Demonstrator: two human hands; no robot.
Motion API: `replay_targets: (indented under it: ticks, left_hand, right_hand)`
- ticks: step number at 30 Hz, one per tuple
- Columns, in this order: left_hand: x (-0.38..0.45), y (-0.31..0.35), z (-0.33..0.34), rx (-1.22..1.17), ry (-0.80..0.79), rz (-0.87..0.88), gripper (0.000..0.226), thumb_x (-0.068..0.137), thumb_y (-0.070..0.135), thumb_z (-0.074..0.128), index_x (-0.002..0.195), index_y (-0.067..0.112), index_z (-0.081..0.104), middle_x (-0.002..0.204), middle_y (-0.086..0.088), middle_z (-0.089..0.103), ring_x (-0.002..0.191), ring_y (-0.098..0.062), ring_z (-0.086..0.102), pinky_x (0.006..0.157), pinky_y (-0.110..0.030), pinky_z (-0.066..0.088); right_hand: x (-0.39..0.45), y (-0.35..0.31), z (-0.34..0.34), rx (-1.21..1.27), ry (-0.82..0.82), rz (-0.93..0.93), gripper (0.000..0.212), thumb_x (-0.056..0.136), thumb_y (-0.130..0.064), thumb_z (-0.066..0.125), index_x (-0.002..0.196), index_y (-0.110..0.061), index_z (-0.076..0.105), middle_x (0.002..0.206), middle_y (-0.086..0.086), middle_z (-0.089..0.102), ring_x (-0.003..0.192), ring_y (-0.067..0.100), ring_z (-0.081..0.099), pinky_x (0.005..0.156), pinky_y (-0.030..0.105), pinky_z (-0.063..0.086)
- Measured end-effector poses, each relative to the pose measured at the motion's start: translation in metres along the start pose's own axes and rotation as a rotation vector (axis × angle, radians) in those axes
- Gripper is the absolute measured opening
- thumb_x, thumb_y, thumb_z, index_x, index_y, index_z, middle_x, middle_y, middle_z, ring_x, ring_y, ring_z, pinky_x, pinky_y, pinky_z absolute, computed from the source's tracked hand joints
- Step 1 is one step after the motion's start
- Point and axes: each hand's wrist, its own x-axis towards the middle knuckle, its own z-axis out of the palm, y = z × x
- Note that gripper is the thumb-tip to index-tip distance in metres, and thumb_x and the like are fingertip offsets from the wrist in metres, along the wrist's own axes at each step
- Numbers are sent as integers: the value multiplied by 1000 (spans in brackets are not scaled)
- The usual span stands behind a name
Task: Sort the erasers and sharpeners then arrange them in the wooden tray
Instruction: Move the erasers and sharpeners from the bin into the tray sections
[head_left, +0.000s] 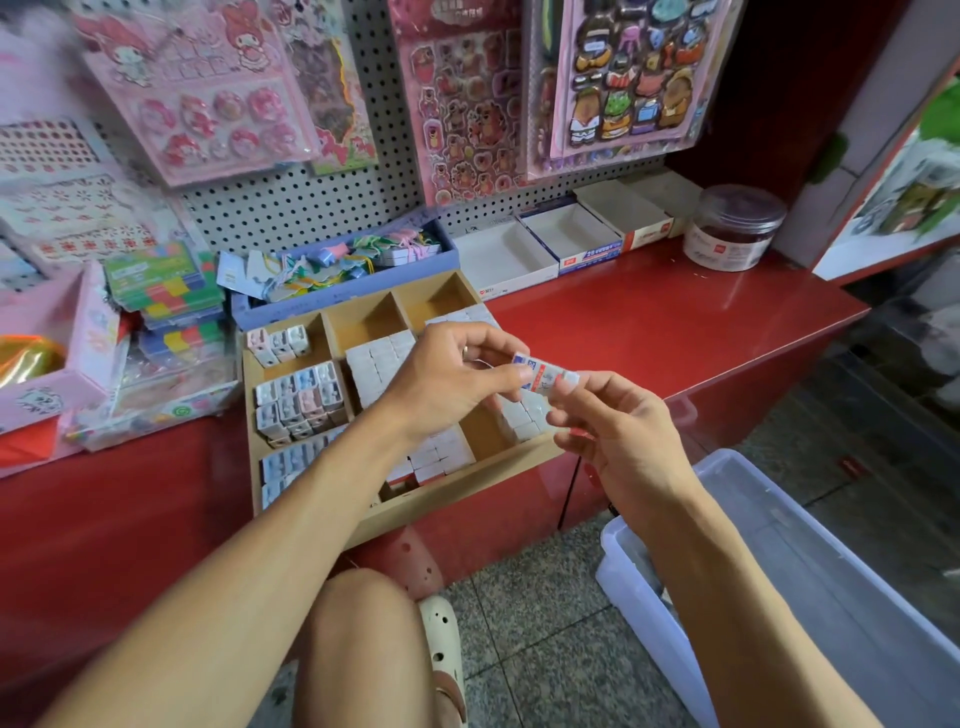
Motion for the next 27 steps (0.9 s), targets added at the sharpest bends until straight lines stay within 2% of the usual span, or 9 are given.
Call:
replay_targets:
  ticks: [3,7,9,11,13,15,18,22,27]
  left_hand:
    - [5,2,-17,100,66,26,10,81,1,75,89,4,70,80,-13,70,64,-16,67,57,-24,54]
    - [22,-6,-44,606,169,79,11,79,14,79,89,14,72,74,10,64,60,0,56,63,-17,47]
    - [30,-11,-49,764,151,65,11,81,17,77,89,19,70,74,13,61,63,2,53,64,-17,45]
    - [40,-18,-50,832,154,60,10,82,18,75,91,20,70,78,9,63,68,-3,55,68,-22,46]
    - [49,-21,-49,870,174,67,9,83,16,73,89,20,69,83,5,65,75,-10,59,70,-25,47]
    - [55,-22,-47,875,183,66,9,82,15,73,88,20,68,83,3,66,77,-12,61,71,-27,50]
    - [60,-26,-45,903,160,59,11,80,15,75,90,18,69,83,2,68,78,-13,63,72,-31,54]
    - [64,-38,-43,962,143,68,16,76,13,78,89,17,70,82,4,66,78,-14,62,76,-33,55]
    - [67,-50,-34,1097,128,170,17,76,13,75,90,15,65,89,1,60,80,-17,55,68,-31,43]
  right_hand:
    - [-4,-1,-7,-242,55,-13,9,92,-9,67,84,-13,69,76,3,69,68,12,64,59,22,51]
    - [-7,-3,-30,-295,192,6,11,94,-8,64,87,-13,70,79,6,71,71,21,64,70,39,52]
    - [-7,-4,-40,-335,238,-6,9,95,-6,62,93,-11,70,81,8,70,70,17,64,66,34,54]
    - [-7,-4,-50,-354,264,-21,9,96,-4,60,99,-7,68,78,5,68,59,6,63,53,18,52]
    - [-8,-5,-60,-350,287,-29,10,97,-1,58,101,-5,66,69,0,67,52,0,63,48,14,49]
    - [-8,-3,-70,-374,303,-32,11,97,-3,58,99,-7,67,63,-5,69,57,2,66,53,15,51]
    - [-5,3,-84,-421,340,-34,12,96,-9,61,96,-15,71,75,-2,70,80,15,68,75,29,55]
    - [-1,7,-91,-375,374,-25,14,97,-8,60,95,-17,70,85,5,70,84,19,66,76,32,53]
    - [5,9,-96,-360,397,-28,13,97,-8,59,97,-16,70,86,4,70,83,17,67,80,34,55]
